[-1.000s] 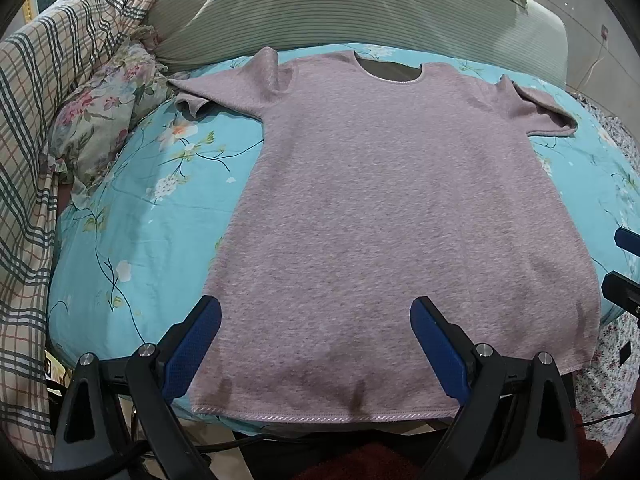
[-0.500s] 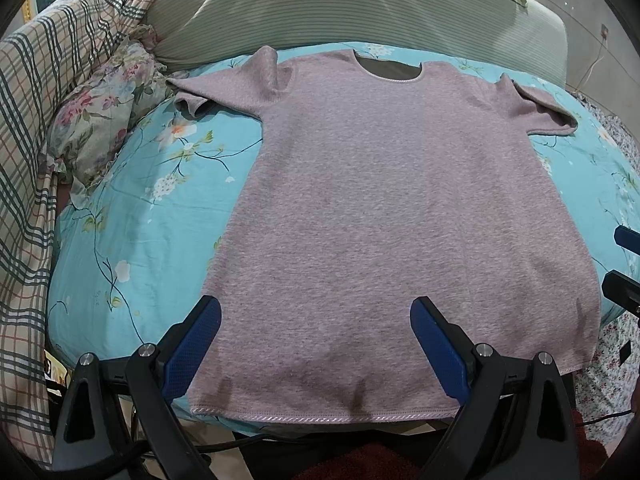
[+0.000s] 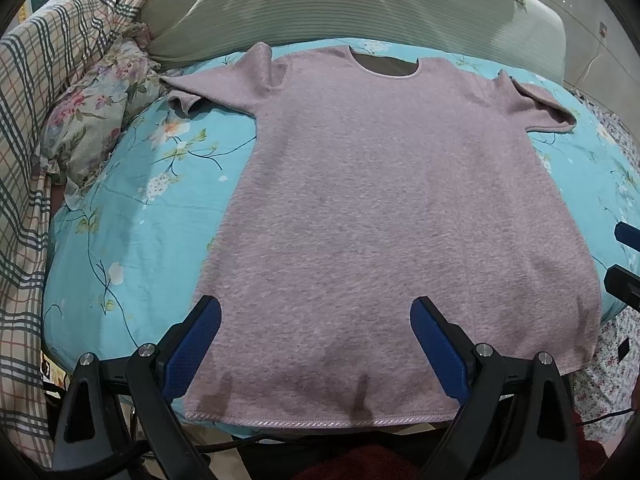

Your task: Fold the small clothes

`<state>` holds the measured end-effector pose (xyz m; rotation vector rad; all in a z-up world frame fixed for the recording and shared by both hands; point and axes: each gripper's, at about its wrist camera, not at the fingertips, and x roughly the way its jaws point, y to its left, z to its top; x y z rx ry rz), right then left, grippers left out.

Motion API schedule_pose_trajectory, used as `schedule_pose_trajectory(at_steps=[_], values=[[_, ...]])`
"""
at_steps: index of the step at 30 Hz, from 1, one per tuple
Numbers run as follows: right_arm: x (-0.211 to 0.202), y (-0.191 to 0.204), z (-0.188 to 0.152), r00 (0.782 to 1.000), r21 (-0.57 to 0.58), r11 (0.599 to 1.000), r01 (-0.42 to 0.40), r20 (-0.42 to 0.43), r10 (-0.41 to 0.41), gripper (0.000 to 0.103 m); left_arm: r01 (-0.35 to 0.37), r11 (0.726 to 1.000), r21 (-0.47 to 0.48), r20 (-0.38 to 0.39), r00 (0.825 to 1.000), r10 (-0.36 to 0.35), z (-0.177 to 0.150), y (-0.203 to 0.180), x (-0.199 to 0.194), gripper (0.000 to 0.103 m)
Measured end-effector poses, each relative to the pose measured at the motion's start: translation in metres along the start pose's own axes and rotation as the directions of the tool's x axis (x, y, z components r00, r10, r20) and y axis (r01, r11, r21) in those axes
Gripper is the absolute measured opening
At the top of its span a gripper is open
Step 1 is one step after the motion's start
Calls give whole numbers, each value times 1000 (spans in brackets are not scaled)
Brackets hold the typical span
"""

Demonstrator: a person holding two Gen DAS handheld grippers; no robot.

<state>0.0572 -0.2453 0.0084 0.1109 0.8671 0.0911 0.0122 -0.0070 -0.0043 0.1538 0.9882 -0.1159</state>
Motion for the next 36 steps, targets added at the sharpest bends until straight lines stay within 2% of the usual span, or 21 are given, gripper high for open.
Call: schedule_pose_trajectory(at_steps=[4, 6, 10, 15, 16, 18, 21, 25, 27, 30, 33, 36], values=[[5, -6, 6, 1000, 0, 1000, 15, -14, -15, 103, 18, 1000, -16, -2, 1000, -18, 6, -1, 3, 96], [7, -7, 7, 996, -38, 996, 75, -36, -77, 103, 41, 999, -18, -5, 999, -41, 6, 0, 5, 96], [8, -13, 13, 994, -30, 994, 105, -6, -105, 101, 59, 998, 17, -9, 998, -58, 7, -3, 12, 96], [16, -39, 32, 987, 1, 987, 158, -9, -158, 84, 95, 995, -28, -33, 995, -96, 16, 3, 20, 96], [20, -47, 39, 988, 16, 988, 155, -22, -155, 84, 108, 994, -32, -34, 993, -109, 19, 4, 22, 96], [22, -66, 54, 981, 15, 983, 185, 48, -185, 79, 110, 993, -32, -46, 993, -111, 26, 3, 29, 96], [35, -104, 87, 963, 21, 968, 251, 94, -252, 71, 104, 994, -38, -60, 993, -106, 36, 2, 37, 96], [60, -169, 136, 926, 55, 937, 346, 143, -350, 65, 89, 995, -35, -71, 993, -91, 48, -2, 47, 96], [80, -200, 161, 906, 66, 915, 398, 128, -404, 62, 80, 996, -42, -82, 993, -83, 57, -4, 54, 96], [120, -240, 181, 894, 84, 895, 438, 69, -443, 59, 78, 996, -46, -97, 992, -82, 70, -8, 67, 96], [148, -266, 200, 895, 93, 893, 441, 28, -445, 58, 61, 997, -43, -121, 990, -66, 83, -14, 85, 96], [171, -274, 209, 895, 61, 894, 445, -3, -446, 58, 69, 996, -56, -149, 986, -77, 95, -19, 102, 96]])
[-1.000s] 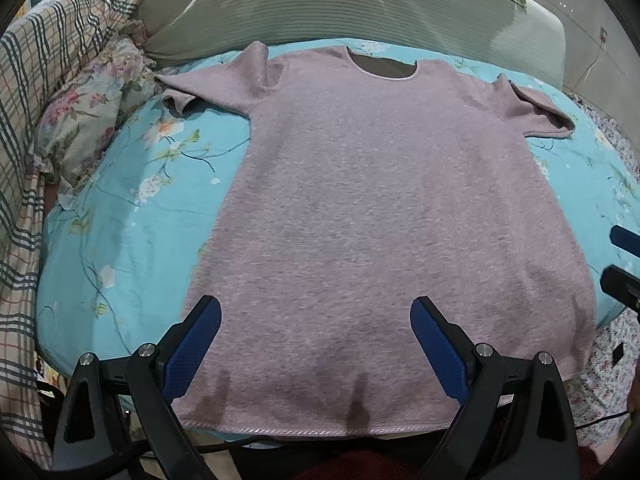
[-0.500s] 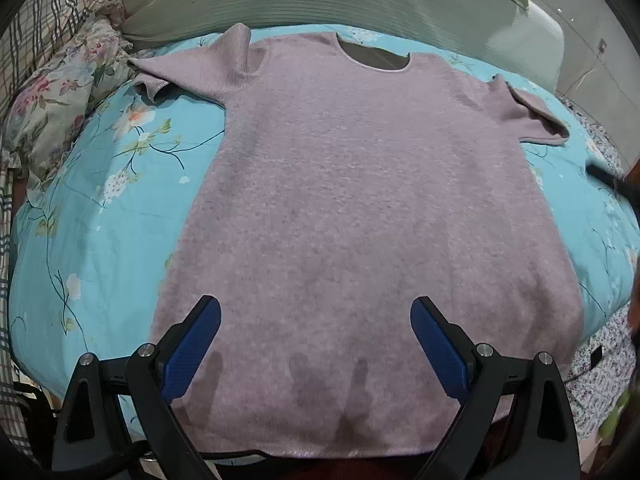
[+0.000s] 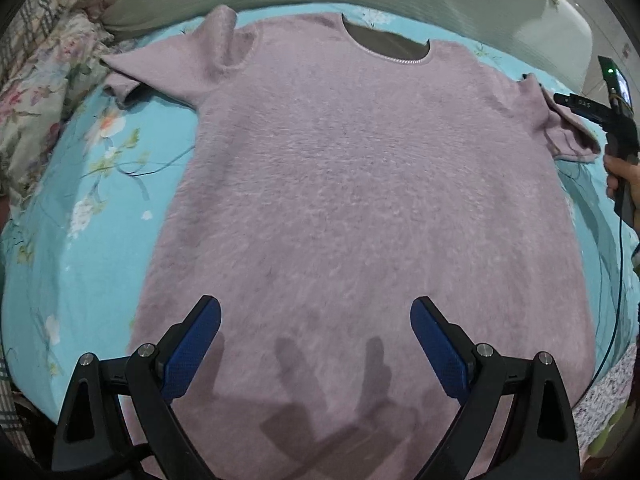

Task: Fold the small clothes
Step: 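Grasp the sleeve nearest the right gripper with the right gripper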

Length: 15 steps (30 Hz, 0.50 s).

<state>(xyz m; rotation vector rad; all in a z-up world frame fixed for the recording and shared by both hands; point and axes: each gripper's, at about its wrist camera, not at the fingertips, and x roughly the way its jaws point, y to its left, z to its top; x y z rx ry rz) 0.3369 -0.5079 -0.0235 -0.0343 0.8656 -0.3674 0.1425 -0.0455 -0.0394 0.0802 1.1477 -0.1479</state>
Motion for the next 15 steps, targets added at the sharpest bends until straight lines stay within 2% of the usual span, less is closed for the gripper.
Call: schedule_pose_trajectory(at_steps=[3, 5, 6, 7, 8, 10, 15], values=[[19, 1, 8, 1000, -26, 1000, 12, 1, -12, 58, 9, 1000, 5, -5, 1000, -9, 14, -7, 11, 96], [27, -4, 12, 999, -17, 999, 34, -3, -35, 50, 9, 1000, 15, -5, 1000, -9, 22, -12, 17, 96], [31, -7, 13, 999, -1, 999, 36, -14, -36, 37, 13, 1000, 17, -2, 1000, -13, 26, -14, 18, 96], [34, -12, 12, 999, 22, 999, 34, -25, -33, 19, 15, 1000, 20, -1, 1000, -15, 28, -16, 19, 96], [30, -18, 10, 999, 64, 998, 22, -34, -20, 7, 20, 1000, 21, 4, 1000, -20, 30, -17, 20, 96], [20, -24, 5, 1000, 110, 994, -6, -13, 7, 7, 31, 999, 22, 11, 999, -32, 31, -17, 20, 96], [-56, -7, -19, 990, 173, 976, -134, 71, 124, 6, 50, 998, 31, 29, 998, -51, 20, -12, 15, 96]])
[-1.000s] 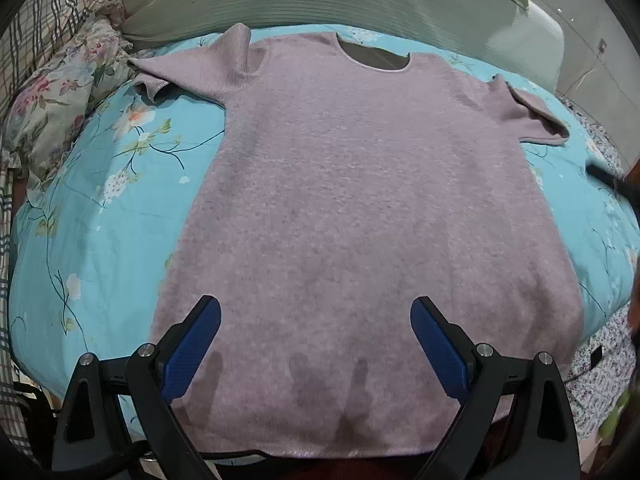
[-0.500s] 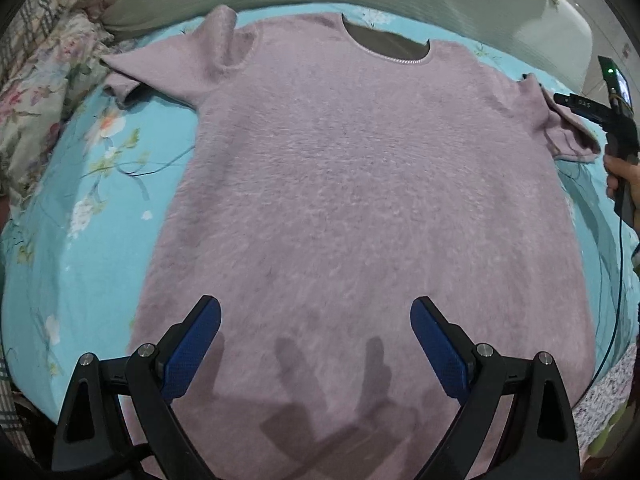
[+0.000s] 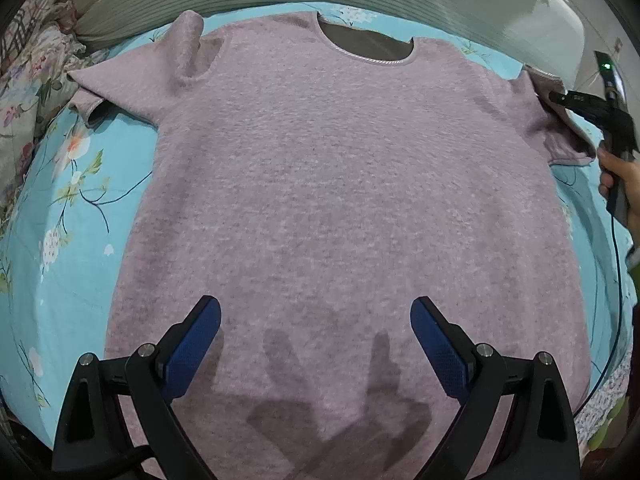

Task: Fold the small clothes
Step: 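Grasp the sleeve nearest the right gripper with the right gripper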

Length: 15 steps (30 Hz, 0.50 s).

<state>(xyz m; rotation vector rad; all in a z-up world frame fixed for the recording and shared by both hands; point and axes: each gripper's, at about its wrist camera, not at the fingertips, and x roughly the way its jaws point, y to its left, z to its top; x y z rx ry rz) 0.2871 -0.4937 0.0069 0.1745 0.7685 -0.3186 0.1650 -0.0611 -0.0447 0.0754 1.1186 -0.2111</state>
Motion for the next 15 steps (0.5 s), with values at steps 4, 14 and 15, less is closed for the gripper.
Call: schedule_pose_trajectory(at_steps=[4, 14, 15], values=[[-50, 35, -26, 988, 104, 982, -157, 14, 157, 6, 34, 999, -9, 20, 999, -34, -17, 9, -9, 96], [-86, 185, -53, 872, 183, 860, -476, -34, 489, 6, 67, 996, -59, 65, 996, -63, -49, 40, -31, 96], [-81, 200, -47, 855, 177, 845, -504, -39, 518, 6, 72, 996, -58, 66, 995, -69, -47, 43, -30, 96]])
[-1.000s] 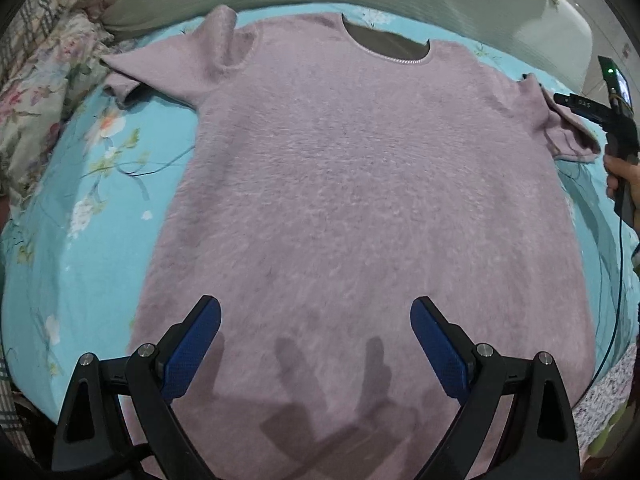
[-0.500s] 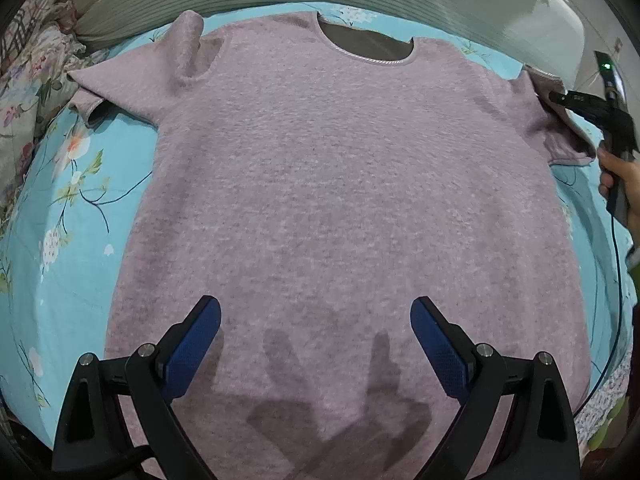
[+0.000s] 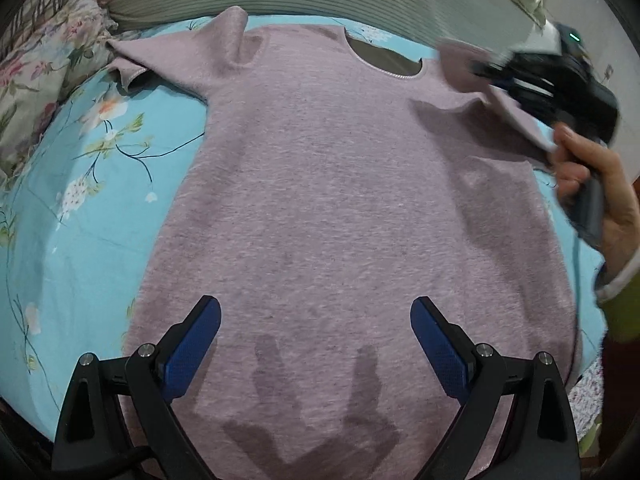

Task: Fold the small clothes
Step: 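Grasp the sleeve nearest the right gripper with the right gripper, then fold the sleeve and side inward with the right gripper while the left gripper grasps the other sleeve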

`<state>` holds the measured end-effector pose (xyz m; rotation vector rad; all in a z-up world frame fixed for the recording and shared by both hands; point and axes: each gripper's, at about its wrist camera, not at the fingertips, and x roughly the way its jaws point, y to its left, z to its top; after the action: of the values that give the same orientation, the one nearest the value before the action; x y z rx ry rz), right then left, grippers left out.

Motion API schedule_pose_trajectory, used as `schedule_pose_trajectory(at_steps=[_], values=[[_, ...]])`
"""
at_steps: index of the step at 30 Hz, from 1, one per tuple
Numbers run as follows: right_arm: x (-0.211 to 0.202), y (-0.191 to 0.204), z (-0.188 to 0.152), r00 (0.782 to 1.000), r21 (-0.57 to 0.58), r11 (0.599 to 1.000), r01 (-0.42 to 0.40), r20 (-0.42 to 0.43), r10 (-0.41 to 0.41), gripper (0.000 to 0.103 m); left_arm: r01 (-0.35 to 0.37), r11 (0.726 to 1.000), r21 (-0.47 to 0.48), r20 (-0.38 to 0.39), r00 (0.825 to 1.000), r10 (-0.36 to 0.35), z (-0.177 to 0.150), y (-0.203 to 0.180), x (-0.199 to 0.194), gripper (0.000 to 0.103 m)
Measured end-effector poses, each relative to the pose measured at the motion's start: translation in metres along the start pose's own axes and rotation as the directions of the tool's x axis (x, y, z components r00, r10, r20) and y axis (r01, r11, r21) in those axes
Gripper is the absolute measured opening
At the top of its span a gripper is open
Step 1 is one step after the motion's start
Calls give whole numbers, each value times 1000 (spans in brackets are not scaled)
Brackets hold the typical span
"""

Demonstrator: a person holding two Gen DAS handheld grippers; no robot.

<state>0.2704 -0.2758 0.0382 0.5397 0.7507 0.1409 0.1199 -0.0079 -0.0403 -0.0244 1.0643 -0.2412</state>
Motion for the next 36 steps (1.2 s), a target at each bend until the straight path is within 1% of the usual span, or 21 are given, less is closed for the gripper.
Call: schedule_pose_trajectory(at_steps=[2, 5, 6, 7, 8, 9, 11, 12, 13, 15, 17, 20, 23, 26, 27, 28, 29, 30, 32, 34, 36], values=[[21, 31, -3, 998, -11, 998, -61, -27, 61, 6, 11, 1000, -4, 13, 1000, -11, 4, 3, 0, 96], [60, 70, -43, 984, 9, 988, -154, -86, 155, 6, 31, 999, -8, 40, 999, -31, 18, 7, -1, 96], [76, 74, -45, 980, 12, 985, -169, -102, 170, 8, 22, 1000, -7, 48, 999, -21, 25, 8, 2, 96], [100, 56, -16, 978, 19, 984, -175, -115, 176, 10, 10, 1000, -8, 56, 998, -10, 34, 10, 5, 96], [114, 61, -25, 973, 32, 984, -174, -149, 176, 11, 6, 1000, -8, 61, 998, -5, 42, 12, 9, 96], [113, 40, -3, 968, 49, 982, -183, -164, 189, 12, 4, 1000, -10, 64, 998, -3, 50, 13, 14, 96], [114, 31, -3, 959, 95, 974, -205, -177, 219, 15, 16, 1000, -16, 59, 998, -15, 73, 15, 31, 96], [112, 29, 18, 959, 100, 970, -220, -160, 234, 18, 21, 1000, -17, 54, 998, -20, 81, 15, 39, 96], [104, 27, 16, 961, 104, 969, -222, -146, 236, 22, 20, 1000, -15, 41, 999, -20, 93, 15, 51, 96], [94, 6, 24, 965, 111, 968, -226, -109, 238, 23, 26, 1000, -3, 27, 999, -26, 113, 14, 73, 96], [67, -10, 16, 968, 114, 965, -237, -50, 244, 23, 51, 999, -9, 0, 999, -51, 134, 11, 94, 96], [29, -25, -1, 976, 103, 971, -216, 2, 217, 23, 136, 990, -35, -1, 991, -137, 161, 8, 114, 96], [1, -40, -23, 983, 111, 978, -179, 48, 175, 23, 135, 989, -60, -10, 991, -136, 181, 11, 135, 94], [-28, -52, -45, 989, 129, 983, -128, 84, 118, 23, 153, 985, -79, 2, 988, -153, 193, 19, 149, 74], [-34, -56, -50, 990, 133, 984, -115, 94, 103, 23, 150, 986, -67, 16, 989, -149, 196, 18, 150, 61], [-37, -62, -55, 991, 137, 986, -100, 101, 87, 23, 147, 988, -55, 22, 989, -146, 201, 18, 153, 40], [-41, -68, -58, 992, 142, 986, -83, 103, 68, 23, 145, 989, -41, 27, 989, -144, 204, 14, 152, 28], [-39, -74, -58, 993, 144, 987, -77, 102, 62, 23, 142, 990, -29, 31, 990, -141, 205, 13, 152, 7], [-44, -81, -58, 994, 140, 989, -47, 100, 33, 23, 135, 991, -9, 71, 988, -134, 211, 12, 143, 3], [-51, -89, -56, 994, 144, 989, -26, 110, 10, 23, 80, 997, 17, 138, 987, -82, 218, 13, 127, 3], [-59, -99, -54, 991, 152, 988, -8, 130, -12, 23, 37, 999, 20, 209, 977, -41, 223, 21, 105, 2]])
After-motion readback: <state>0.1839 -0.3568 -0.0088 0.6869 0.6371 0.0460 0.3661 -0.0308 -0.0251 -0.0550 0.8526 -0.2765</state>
